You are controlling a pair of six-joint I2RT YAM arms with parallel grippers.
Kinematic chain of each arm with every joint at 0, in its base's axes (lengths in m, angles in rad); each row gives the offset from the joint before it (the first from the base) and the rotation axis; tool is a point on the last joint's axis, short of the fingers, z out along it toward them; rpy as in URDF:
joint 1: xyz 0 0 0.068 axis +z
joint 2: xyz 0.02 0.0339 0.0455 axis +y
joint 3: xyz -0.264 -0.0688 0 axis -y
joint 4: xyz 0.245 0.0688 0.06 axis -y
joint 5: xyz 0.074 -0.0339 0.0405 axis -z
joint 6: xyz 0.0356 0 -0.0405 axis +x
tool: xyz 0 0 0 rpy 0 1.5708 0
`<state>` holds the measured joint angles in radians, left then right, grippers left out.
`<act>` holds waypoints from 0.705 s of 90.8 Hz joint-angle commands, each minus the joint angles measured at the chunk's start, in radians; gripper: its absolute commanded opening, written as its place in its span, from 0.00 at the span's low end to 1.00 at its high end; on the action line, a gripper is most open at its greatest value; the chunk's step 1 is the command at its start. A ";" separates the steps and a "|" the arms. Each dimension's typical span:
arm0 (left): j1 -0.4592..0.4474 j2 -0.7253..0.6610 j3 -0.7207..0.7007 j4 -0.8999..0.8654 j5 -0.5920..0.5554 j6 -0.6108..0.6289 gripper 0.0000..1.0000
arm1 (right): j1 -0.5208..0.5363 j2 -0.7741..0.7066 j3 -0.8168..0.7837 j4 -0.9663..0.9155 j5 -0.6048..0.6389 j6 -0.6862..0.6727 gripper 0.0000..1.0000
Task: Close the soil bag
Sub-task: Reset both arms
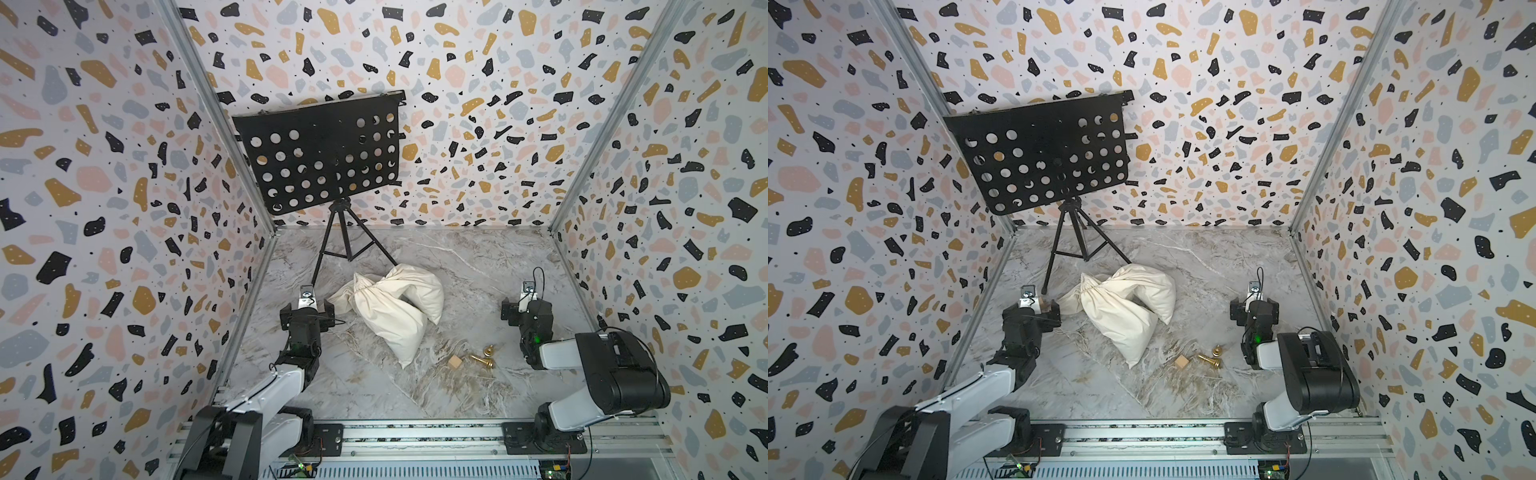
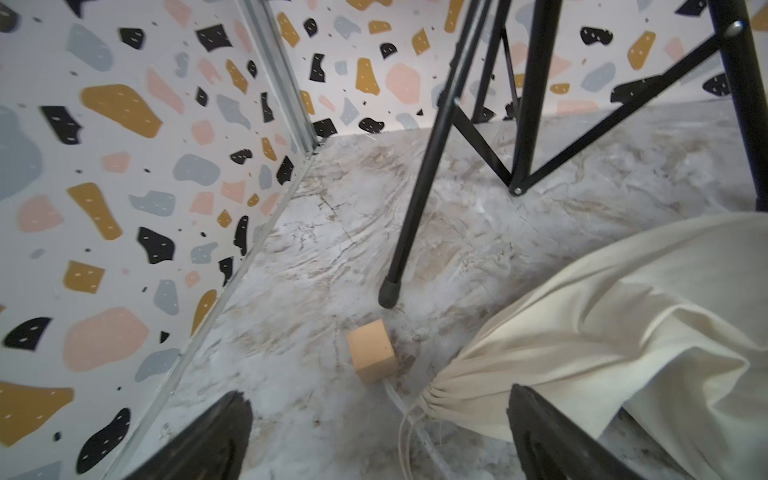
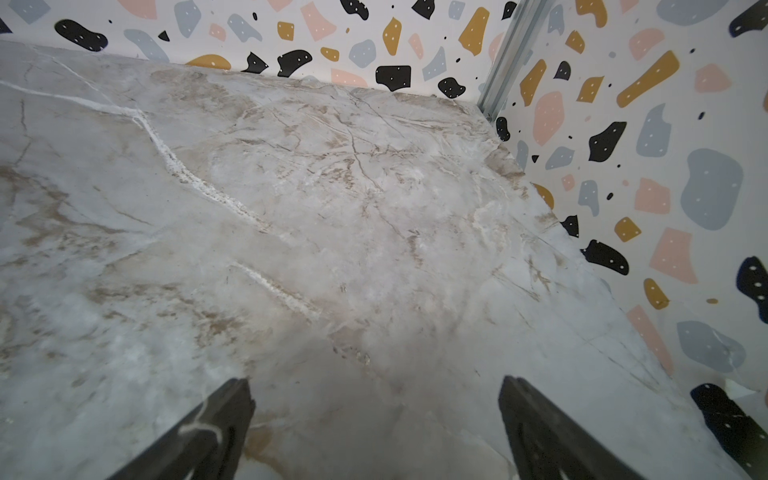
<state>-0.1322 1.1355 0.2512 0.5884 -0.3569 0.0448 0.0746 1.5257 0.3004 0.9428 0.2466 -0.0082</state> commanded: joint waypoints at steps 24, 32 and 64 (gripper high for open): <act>-0.013 0.116 0.090 0.027 0.130 0.142 1.00 | -0.001 -0.009 0.034 -0.022 -0.007 -0.004 1.00; -0.011 0.077 0.034 0.066 0.226 0.176 1.00 | -0.002 -0.009 0.038 -0.029 -0.009 -0.006 1.00; -0.017 0.141 0.010 0.224 0.333 0.034 1.00 | -0.002 -0.009 0.042 -0.034 -0.010 -0.007 1.00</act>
<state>-0.1471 1.1889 0.2680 0.6434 -0.0910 0.1368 0.0746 1.5257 0.3164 0.9226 0.2386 -0.0086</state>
